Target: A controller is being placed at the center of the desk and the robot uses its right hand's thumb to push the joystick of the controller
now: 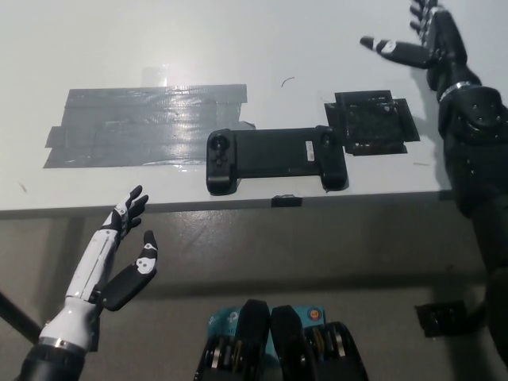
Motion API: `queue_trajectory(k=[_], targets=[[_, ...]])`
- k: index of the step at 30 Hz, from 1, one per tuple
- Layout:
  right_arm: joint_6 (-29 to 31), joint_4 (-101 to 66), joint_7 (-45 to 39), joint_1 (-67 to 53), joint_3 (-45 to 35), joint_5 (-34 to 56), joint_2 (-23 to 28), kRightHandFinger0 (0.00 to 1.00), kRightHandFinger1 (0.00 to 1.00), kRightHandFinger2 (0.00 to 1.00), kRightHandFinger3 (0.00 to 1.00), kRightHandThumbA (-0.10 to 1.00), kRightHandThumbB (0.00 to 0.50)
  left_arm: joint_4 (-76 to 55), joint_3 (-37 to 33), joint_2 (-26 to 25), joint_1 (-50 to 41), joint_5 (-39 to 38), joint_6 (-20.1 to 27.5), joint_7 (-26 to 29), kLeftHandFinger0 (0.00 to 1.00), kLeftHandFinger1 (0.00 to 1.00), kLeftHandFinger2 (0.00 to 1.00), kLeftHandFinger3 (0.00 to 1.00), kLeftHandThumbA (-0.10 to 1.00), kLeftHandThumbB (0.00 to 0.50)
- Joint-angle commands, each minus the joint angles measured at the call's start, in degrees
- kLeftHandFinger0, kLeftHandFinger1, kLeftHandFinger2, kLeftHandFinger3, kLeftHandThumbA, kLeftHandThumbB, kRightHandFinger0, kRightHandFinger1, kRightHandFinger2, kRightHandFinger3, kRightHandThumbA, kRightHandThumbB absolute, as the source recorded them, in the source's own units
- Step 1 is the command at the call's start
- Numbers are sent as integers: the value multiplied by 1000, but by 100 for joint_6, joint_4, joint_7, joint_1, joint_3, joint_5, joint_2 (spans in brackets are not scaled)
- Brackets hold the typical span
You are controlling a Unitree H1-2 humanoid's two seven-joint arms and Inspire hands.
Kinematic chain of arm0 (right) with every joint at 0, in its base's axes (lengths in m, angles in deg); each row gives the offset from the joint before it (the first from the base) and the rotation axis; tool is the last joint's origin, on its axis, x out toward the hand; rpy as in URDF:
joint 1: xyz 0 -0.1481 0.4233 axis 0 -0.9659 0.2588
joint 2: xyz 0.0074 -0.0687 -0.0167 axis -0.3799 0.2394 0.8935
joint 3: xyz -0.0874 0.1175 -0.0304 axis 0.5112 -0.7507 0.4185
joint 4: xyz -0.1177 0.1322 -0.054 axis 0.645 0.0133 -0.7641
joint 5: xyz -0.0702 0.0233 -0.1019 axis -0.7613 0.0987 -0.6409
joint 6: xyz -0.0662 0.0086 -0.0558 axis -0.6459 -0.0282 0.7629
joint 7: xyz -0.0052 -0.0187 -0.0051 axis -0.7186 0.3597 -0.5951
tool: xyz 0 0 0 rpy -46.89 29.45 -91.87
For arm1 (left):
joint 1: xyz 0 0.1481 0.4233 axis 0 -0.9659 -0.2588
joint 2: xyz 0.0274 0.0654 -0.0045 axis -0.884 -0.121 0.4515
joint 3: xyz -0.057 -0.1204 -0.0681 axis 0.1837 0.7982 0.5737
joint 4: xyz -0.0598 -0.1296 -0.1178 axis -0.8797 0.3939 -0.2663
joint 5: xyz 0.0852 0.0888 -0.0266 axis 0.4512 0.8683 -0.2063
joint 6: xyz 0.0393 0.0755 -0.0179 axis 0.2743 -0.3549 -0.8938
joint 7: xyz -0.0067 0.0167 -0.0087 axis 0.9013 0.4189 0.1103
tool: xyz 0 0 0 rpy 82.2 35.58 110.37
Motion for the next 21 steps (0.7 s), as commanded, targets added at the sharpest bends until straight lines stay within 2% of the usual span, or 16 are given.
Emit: queue_trajectory(k=[1, 2, 4, 6, 7, 8, 9, 10, 13, 14, 19, 21], targets=[[-850, -2843, -241, -401, 92, 132, 117, 1000, 1000, 1000, 1000, 1000, 381, -101, 87, -116, 218, -33, -12, -70, 1000, 1000, 1000, 1000, 228, 80], [-1012, -3431, -301, -617, 133, 157, 105, 1000, 1000, 1000, 1000, 1000, 392, -106, 84, -121, 240, -16, -56, -72, 1000, 1000, 1000, 1000, 237, 79], [-1226, -4498, -447, -1053, 200, 338, 60, 1000, 1000, 1000, 1000, 1000, 370, -101, 78, -120, 284, 26, -93, -59, 1000, 1000, 1000, 1000, 242, 79], [-1390, -5193, -485, -1370, 265, 355, 52, 1000, 1000, 1000, 1000, 1000, 377, -76, 71, -123, 334, 31, -83, -62, 1000, 1000, 1000, 1000, 245, 76], [-1309, -5697, -519, -1656, 361, 261, 62, 1000, 1000, 1000, 1000, 1000, 381, -86, 64, -124, 356, 55, -93, -56, 1000, 1000, 1000, 1000, 255, 74], [-1312, -5848, -550, -1748, 378, 308, 64, 1000, 1000, 1000, 1000, 1000, 412, -69, 68, -125, 367, 28, -74, -63, 1000, 1000, 1000, 1000, 260, 72], [-1231, -6221, -645, -2008, 438, 414, 89, 1000, 1000, 1000, 1000, 1000, 370, -31, 73, -126, 397, -23, -37, -81, 1000, 1000, 1000, 1000, 254, 66], [-1099, -6525, -734, -2259, 509, 468, 127, 1000, 1000, 1000, 1000, 1000, 366, -16, 71, -126, 411, -29, -28, -84, 1000, 1000, 1000, 1000, 252, 66], [-1008, -7331, -770, -3039, 709, 211, 169, 1000, 1000, 1000, 1000, 1000, 376, -3, 52, -134, 373, 1, -36, -86, 1000, 1000, 1000, 1000, 260, 68], [-963, -7495, -785, -3270, 757, 185, 175, 1000, 1000, 1000, 1000, 1000, 356, 9, 45, -125, 344, -10, -33, -88, 1000, 1000, 1000, 1000, 263, 68], [-744, -7912, -798, -4514, 1003, -177, 185, 1000, 1000, 1000, 1000, 1000, 387, 48, 4, -113, 155, -51, 41, -113, 1000, 1000, 1000, 1000, 278, 70], [-717, -7847, -787, -4831, 1050, -178, 161, 1000, 1000, 1000, 1000, 1000, 367, 49, -23, -112, 34, -29, 89, -110, 1000, 1000, 1000, 1000, 276, 72]])
